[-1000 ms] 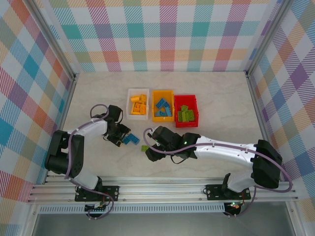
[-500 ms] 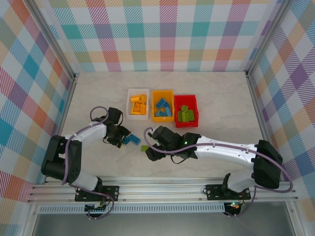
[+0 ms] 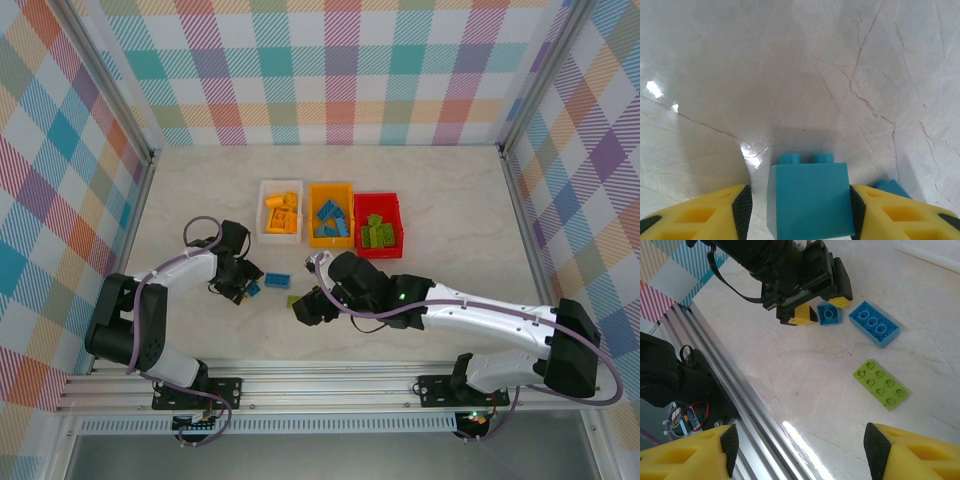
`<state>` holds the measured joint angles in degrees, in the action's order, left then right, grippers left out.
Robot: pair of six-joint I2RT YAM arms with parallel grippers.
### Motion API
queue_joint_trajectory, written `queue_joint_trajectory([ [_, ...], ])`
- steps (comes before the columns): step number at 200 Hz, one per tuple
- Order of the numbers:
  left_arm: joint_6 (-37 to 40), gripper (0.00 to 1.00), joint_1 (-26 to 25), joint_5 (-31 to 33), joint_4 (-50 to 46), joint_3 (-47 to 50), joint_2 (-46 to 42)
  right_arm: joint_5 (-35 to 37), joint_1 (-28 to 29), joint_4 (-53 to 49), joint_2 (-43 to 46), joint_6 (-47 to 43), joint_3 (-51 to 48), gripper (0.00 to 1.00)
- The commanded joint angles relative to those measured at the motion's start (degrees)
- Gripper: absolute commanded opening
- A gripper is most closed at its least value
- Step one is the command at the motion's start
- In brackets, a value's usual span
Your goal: Sort the legos into containers by color
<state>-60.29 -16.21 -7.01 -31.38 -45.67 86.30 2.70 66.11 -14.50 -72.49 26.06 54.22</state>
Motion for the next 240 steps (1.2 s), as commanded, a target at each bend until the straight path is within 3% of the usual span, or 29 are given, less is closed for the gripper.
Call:
queue_joint_trajectory([
  [1, 1.1, 0.51, -1.1, 0.2, -1.1, 0.1, 0.6, -0.8, 0.4, 1.7, -0.8, 0.8, 0.8, 0.69],
  [59, 1.4, 0.36, -1.7, 3.0, -4.3, 0.3, -5.5, 0.7, 0.4, 2.6, 2.0, 1.8, 0.0, 0.67],
  [99, 6.8, 0.35, -6.6, 6.6, -10.9, -12.3, -8.8, 11.9, -2.2, 5.7, 13.6, 5.2, -3.7, 0.68],
  [128, 12.4, 0.34, -12.7, 10.9, -14.1, -27.0, 0.2, 11.3, -10.6, 3.1, 14.8, 8.2, -2.7, 0.68],
  [157, 16.2, 0.32, -15.3, 9.9, -12.4, -40.4, 11.7, 10.2, -16.7, -0.8, 13.3, 10.3, -0.1, 0.68],
  [203, 21.1, 0.34, -18.1, 10.3, -16.6, -62.8, 32.0, 9.6, -20.0, -3.1, 13.0, 11.3, 0.8, 0.68],
  [240, 21.4, 0.38, -18.7, 9.5, -17.5, -69.1, 39.5, 9.4, -20.8, -5.1, 13.2, 11.8, 0.0, 0.68],
])
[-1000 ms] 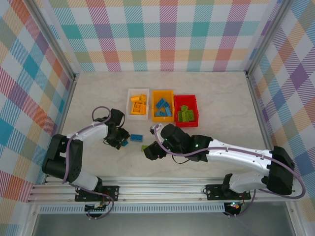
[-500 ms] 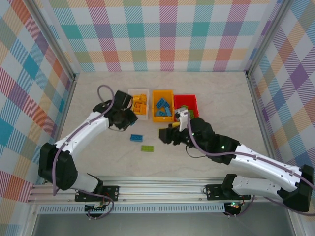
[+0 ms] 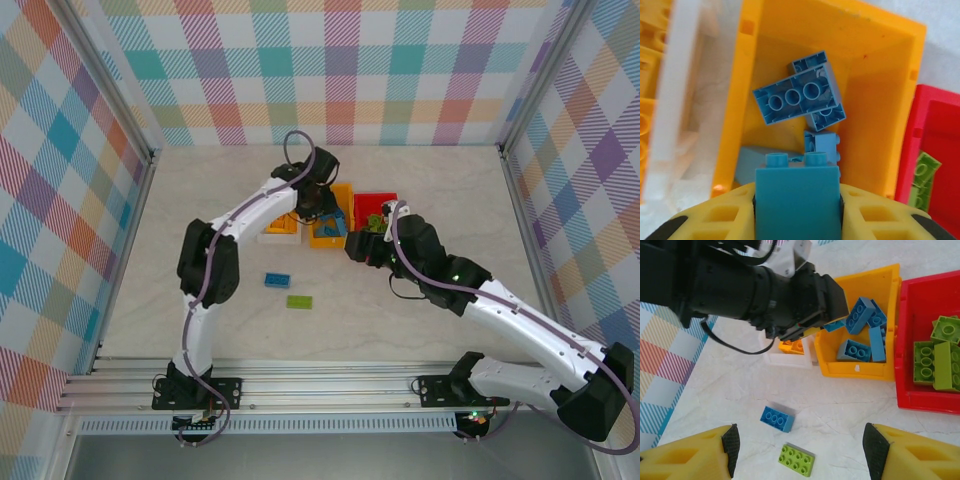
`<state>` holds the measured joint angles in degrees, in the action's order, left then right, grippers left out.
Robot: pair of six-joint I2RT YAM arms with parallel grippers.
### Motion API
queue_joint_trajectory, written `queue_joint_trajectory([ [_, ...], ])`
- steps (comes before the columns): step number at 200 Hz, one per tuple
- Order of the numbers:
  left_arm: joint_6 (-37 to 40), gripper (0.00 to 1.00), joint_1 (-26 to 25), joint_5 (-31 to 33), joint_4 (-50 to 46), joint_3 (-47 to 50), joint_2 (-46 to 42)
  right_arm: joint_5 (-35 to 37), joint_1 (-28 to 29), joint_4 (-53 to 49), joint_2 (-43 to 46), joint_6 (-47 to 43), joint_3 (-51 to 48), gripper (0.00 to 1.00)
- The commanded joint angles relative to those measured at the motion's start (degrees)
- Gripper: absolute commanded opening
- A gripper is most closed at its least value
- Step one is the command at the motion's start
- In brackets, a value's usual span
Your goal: Sort the legos into containers by color
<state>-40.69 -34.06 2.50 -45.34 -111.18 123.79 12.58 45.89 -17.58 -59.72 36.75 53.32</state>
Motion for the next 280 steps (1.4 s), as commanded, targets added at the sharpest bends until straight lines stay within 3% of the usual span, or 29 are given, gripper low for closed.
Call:
queue_joint_trajectory([
  [1, 1.9, 0.38, -0.8, -0.1, -3.5, -3.7, 2.1, -0.6, -0.5, -2.0, 0.5, 1.1, 0.8, 0.68],
  [46, 2.5, 0.6, -1.7, -0.8, -4.0, -4.1, 0.5, -3.5, -0.7, -4.4, -1.6, -1.2, 0.6, 0.69],
  [85, 1.8, 0.62, -2.7, 0.2, -4.4, -2.6, -8.1, -10.4, -0.5, -5.7, -4.2, -9.3, -0.4, 0.7],
  [108, -1.2, 0.61, -2.8, 3.4, -4.3, 4.7, -18.7, -13.4, 4.0, -8.6, -9.6, -20.8, 1.7, 0.72],
  [144, -9.0, 0.62, -2.8, 10.7, -4.0, 27.1, -44.3, -12.5, 12.0, -14.9, -24.0, -34.2, 9.1, 0.78],
  [173, -14.7, 0.64, -2.7, 16.1, -8.7, 42.8, -66.3, -10.5, 13.8, -17.9, -35.6, -40.3, 16.4, 0.84],
  [199, -18.2, 0.64, -2.7, 18.6, -15.4, 49.3, -81.2, -7.3, 14.0, -22.1, -46.0, -44.5, 24.7, 0.86],
  [227, -19.3, 0.64, -2.6, 20.3, -20.3, 51.5, -89.4, -6.4, 14.1, -25.7, -53.9, -46.3, 31.6, 0.85],
  [280, -20.8, 0.64, -2.6, 22.7, -25.3, 49.9, -92.1, -2.8, 16.4, -30.7, -60.9, -47.8, 38.3, 0.72],
])
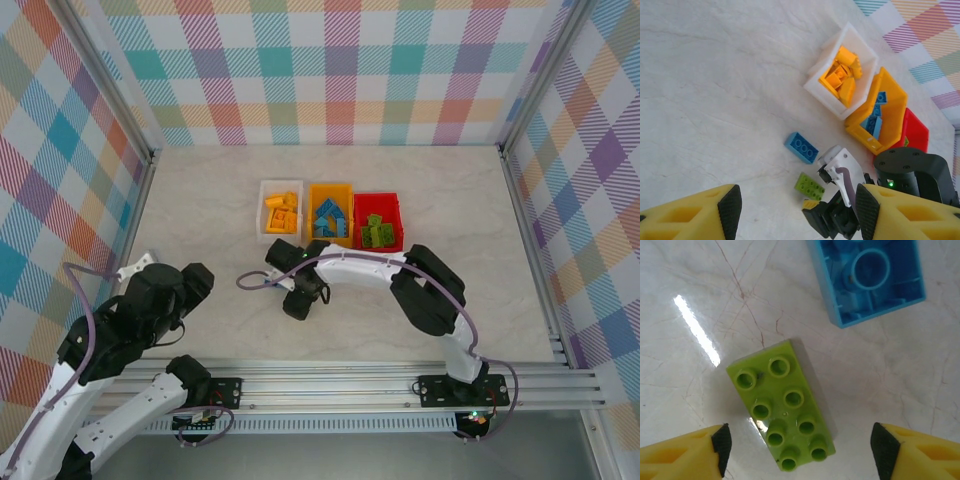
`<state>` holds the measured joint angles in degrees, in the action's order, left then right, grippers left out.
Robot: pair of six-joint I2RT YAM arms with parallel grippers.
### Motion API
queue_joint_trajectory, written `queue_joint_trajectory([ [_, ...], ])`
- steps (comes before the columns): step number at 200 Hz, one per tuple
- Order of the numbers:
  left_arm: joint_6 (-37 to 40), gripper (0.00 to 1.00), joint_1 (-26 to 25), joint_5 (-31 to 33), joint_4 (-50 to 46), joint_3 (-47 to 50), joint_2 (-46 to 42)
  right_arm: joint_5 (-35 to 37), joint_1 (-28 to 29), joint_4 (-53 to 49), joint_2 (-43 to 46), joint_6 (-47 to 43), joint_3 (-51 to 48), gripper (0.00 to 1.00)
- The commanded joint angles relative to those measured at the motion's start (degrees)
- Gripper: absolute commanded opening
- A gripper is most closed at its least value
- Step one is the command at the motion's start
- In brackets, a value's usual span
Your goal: Sort the legos into containers by color
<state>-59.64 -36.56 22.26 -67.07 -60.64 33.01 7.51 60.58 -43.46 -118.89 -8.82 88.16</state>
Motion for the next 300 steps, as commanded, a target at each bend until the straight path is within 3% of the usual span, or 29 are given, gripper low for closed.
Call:
queue_joint_trajectory([
  [1, -1.9, 0.63, -0.2, 2.9, -3.6, -0.6, -1.3, 2.4, 1.7, -4.9, -1.9, -2.2, 3.6, 0.71],
  [42, -2.4, 0.63, -0.2, 3.1, -3.6, -0.4, -2.0, 6.1, 2.3, -10.9, -8.1, -2.2, 10.9, 0.59],
  [80, -2.0, 0.63, -0.2, 3.0, -3.9, -0.9, -2.0, 7.6, 2.5, -17.5, -12.7, -1.4, 16.4, 0.54],
  [114, -1.7, 0.63, -0.2, 2.3, -2.9, -0.7, -1.6, 7.7, 2.7, -17.6, -13.1, -0.9, 17.1, 0.43],
  [149, -0.6, 0.63, -0.2, 0.6, -1.1, -0.4, -0.9, 7.7, 3.0, -14.8, -7.6, -0.8, 14.9, 0.35],
  [184, 3.4, 0.63, -0.1, -7.3, 5.8, 0.9, 2.5, 9.3, 1.7, -11.8, 5.2, 2.2, 7.8, 0.34],
  [208, 4.6, 0.63, -0.1, -16.1, 15.1, 3.8, 6.6, 8.2, -3.5, -10.0, 15.3, 7.5, 1.0, 0.35],
  [235, 5.1, 0.63, -1.5, -24.2, 26.2, 5.2, 14.9, 5.3, -14.1, -7.0, 22.6, 13.0, -4.7, 0.37],
  [267, 6.4, 0.63, -9.3, -21.0, 32.2, 0.8, 26.8, 5.7, -25.1, -6.8, 21.0, 18.9, -3.0, 0.39],
  [300, 7.0, 0.63, -13.9, -17.0, 34.3, -2.6, 35.5, 8.1, -31.2, -11.6, 11.6, 23.6, 5.4, 0.39],
])
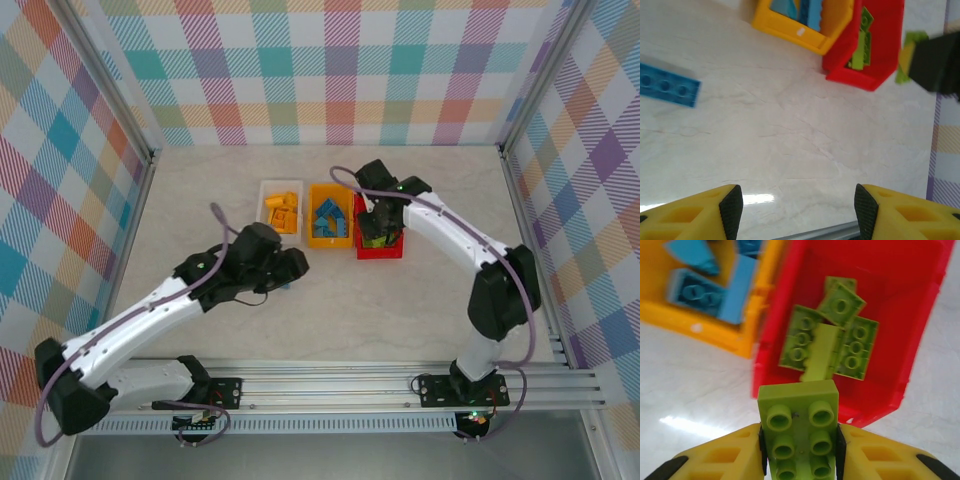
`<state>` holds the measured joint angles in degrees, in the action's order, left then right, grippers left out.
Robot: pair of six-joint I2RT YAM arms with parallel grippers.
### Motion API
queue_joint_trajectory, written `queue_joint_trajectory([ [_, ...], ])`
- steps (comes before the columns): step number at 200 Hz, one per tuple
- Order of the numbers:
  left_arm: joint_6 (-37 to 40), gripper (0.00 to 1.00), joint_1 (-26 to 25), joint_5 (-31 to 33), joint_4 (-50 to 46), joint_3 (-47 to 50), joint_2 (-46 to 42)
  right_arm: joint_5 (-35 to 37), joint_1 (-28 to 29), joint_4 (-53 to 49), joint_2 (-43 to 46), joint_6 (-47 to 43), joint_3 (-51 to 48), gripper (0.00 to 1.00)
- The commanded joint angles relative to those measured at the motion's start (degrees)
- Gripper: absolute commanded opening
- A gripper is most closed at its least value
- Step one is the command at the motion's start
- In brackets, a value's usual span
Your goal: Sort the legos into containers by color
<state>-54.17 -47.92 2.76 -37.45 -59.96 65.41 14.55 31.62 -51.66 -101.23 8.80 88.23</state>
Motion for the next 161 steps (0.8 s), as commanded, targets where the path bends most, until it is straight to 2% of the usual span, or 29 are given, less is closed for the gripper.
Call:
queue_joint_trajectory([
  [1, 1.5, 0.63, -2.7, 2.5, 4.8, -3.3, 3.3, 1.1, -2.4, -3.5, -6.5, 6.1, 5.6, 0.39],
  [31, 1.4, 0.63, -4.3, 3.9, 5.4, -4.4, 6.5, 3.5, -4.3, -5.6, -13.9, 7.6, 11.3, 0.39],
  [77, 1.3, 0.63, -4.8, 4.7, 4.4, -3.9, 6.6, 5.9, -4.6, -6.8, -17.5, 9.0, 15.1, 0.5],
  [99, 1.3, 0.64, -4.8, 5.5, 3.5, -3.5, 5.8, 5.8, -3.6, -4.9, -14.4, 8.0, 14.0, 0.57],
  [136, -2.4, 0.67, -4.4, 10.3, -2.9, -2.2, 4.2, 4.9, -1.2, -3.3, -5.2, 8.4, 12.2, 0.54],
  [148, -5.8, 0.71, -2.7, 10.9, -6.3, -1.3, 3.7, 3.1, 0.1, -0.5, -0.2, 8.1, 8.6, 0.54],
  [161, -9.6, 0.73, 0.8, 8.9, -7.3, 1.0, 3.3, 0.5, 2.5, 4.9, 6.7, 7.0, 2.2, 0.54],
])
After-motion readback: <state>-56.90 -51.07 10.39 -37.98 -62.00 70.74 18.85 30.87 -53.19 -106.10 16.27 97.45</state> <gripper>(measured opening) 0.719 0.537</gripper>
